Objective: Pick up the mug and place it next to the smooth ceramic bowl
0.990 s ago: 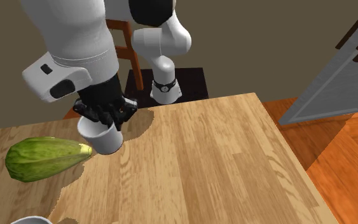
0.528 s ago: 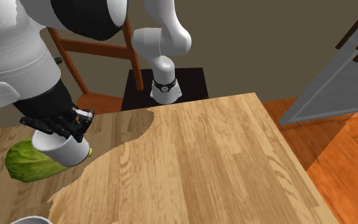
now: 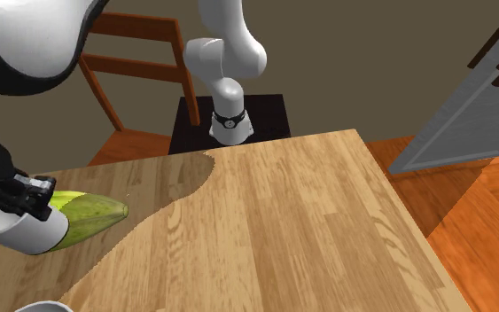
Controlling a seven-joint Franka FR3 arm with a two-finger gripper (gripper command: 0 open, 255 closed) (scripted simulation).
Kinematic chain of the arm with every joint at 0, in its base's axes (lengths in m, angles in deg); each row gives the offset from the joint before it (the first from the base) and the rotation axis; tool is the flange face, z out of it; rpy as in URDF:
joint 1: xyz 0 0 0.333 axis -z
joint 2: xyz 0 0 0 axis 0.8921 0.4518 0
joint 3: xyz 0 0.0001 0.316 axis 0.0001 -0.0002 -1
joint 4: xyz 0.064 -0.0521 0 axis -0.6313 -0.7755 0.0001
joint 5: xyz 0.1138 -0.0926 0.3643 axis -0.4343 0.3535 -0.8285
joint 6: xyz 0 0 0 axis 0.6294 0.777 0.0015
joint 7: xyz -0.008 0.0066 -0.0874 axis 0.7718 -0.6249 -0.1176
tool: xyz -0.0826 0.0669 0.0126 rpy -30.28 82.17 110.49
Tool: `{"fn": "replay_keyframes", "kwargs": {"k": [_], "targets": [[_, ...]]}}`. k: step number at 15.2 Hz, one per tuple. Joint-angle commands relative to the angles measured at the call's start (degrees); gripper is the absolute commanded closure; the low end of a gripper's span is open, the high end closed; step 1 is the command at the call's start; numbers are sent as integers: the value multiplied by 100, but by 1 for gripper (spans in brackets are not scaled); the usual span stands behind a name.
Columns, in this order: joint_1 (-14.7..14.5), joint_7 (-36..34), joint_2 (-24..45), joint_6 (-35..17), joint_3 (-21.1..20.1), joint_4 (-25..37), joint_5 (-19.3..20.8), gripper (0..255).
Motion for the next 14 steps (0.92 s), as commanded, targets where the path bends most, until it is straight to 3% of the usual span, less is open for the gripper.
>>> {"fn": "replay_keyframes", "kwargs": {"k": [1,8,13,14], "targets": [[135,313,421,91,127,506,-171,255],[809,1189,1966,613,343,2495,-837,255],[1602,1608,3446,1430,294,4757,-1348,255],[1660,1619,3544,1495,278,4923,-1371,255]]}}
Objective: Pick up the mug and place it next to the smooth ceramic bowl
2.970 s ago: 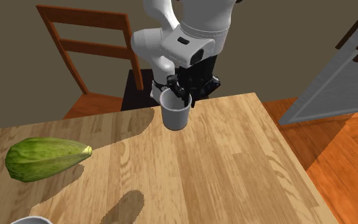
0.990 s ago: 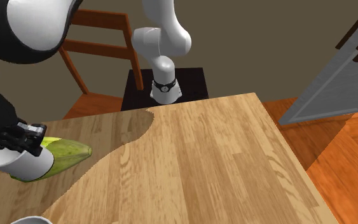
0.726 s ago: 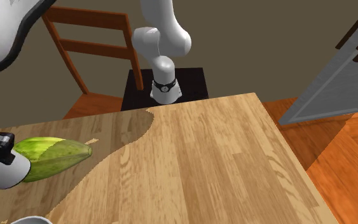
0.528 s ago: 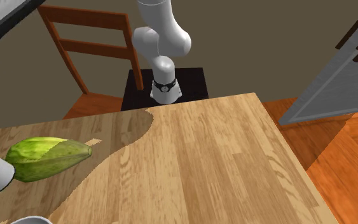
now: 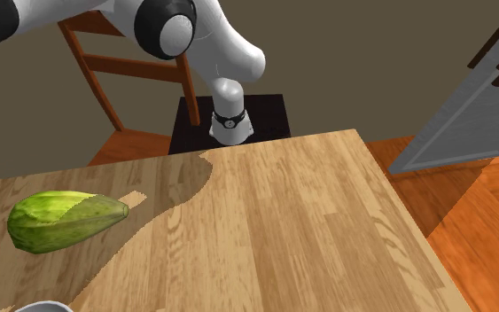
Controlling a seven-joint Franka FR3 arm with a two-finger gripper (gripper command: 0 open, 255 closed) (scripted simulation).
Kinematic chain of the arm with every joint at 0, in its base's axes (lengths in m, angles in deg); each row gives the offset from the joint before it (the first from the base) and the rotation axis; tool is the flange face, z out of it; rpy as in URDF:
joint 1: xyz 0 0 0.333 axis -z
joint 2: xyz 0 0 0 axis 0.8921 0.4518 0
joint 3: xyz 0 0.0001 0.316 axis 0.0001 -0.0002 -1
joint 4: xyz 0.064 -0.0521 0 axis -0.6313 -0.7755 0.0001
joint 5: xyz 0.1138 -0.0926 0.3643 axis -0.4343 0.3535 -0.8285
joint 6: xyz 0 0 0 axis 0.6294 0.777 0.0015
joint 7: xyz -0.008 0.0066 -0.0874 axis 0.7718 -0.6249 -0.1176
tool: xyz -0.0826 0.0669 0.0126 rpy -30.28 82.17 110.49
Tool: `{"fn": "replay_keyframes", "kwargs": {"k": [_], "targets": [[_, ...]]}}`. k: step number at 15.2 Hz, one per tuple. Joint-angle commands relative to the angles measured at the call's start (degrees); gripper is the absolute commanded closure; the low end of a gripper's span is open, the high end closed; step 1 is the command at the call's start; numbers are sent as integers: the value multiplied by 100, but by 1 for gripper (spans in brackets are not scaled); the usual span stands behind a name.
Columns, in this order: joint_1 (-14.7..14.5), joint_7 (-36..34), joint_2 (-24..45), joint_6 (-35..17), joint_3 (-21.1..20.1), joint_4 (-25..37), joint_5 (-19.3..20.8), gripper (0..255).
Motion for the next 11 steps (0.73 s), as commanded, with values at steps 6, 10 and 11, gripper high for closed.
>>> {"fn": "replay_keyframes", "kwargs": {"k": [6,10,11], "targets": [[-24,70,-2,-466,-2,-472,-11,255],[-84,80,-51,-807,-1,-867,-3,255],[-96,82,-57,-888,-2,-956,-2,255]]}}
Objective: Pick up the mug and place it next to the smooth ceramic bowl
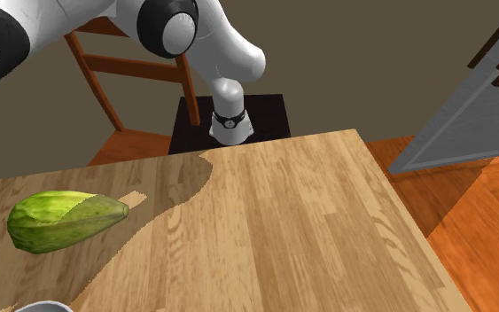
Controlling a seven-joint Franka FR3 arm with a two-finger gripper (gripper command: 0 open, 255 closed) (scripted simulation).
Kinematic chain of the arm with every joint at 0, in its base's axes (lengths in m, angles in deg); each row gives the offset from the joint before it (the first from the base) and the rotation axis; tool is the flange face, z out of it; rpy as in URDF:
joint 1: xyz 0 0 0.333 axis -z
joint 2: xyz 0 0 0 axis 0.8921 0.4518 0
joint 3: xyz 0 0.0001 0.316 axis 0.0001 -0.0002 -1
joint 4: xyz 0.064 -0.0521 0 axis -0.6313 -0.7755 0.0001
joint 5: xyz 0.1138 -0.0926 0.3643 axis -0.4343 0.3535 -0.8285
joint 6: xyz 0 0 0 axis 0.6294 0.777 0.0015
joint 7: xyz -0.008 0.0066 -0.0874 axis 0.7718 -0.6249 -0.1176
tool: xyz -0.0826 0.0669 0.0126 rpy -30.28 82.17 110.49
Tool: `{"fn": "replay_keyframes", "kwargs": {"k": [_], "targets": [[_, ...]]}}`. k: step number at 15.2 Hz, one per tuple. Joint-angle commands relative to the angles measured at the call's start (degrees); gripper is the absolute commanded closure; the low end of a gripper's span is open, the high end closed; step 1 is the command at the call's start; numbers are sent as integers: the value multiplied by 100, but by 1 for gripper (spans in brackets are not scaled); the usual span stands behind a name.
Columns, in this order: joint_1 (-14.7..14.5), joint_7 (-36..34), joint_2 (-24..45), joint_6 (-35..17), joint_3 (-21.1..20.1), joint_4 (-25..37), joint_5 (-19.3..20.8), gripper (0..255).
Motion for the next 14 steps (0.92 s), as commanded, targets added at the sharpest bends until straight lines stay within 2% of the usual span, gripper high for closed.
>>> {"fn": "replay_keyframes", "kwargs": {"k": [1,14], "targets": [[-24,8,-9,-184,-2,-191,-1,255],[-105,51,89,-1126,-43,-1051,-57,255]]}}
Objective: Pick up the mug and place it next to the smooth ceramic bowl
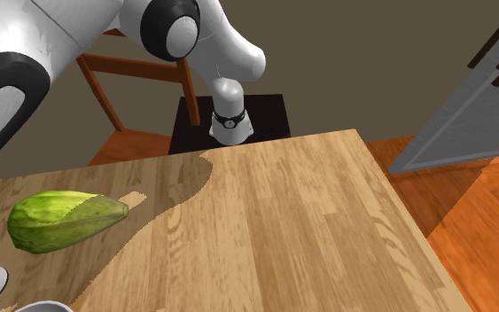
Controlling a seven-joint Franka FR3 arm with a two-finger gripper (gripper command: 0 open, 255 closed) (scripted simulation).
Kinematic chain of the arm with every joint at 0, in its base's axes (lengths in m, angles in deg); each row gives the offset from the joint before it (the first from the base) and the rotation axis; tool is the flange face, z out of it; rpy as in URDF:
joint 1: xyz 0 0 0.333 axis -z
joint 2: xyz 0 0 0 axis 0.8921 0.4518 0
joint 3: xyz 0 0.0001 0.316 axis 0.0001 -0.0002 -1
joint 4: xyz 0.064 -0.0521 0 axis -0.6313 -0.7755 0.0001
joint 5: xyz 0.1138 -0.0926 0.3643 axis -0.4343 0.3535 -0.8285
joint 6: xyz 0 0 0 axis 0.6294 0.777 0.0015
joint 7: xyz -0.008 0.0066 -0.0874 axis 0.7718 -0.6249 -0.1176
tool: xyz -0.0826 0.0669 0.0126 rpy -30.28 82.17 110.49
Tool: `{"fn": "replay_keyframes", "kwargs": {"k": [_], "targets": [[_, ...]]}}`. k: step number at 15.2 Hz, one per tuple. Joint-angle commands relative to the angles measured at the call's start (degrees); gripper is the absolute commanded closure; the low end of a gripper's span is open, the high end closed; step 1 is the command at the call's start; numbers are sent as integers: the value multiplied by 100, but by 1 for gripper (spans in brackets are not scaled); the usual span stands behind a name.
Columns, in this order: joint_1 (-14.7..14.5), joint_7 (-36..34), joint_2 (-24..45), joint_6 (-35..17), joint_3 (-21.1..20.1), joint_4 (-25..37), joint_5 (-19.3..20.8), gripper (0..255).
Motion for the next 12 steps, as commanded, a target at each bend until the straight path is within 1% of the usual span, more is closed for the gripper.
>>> {"fn": "replay_keyframes", "kwargs": {"k": [1,5,12], "targets": [[-4,12,25,-137,-7,-109,-14,255],[-8,34,127,-450,-36,-325,-56,255],[-8,34,127,-450,-36,-325,-56,255]]}}
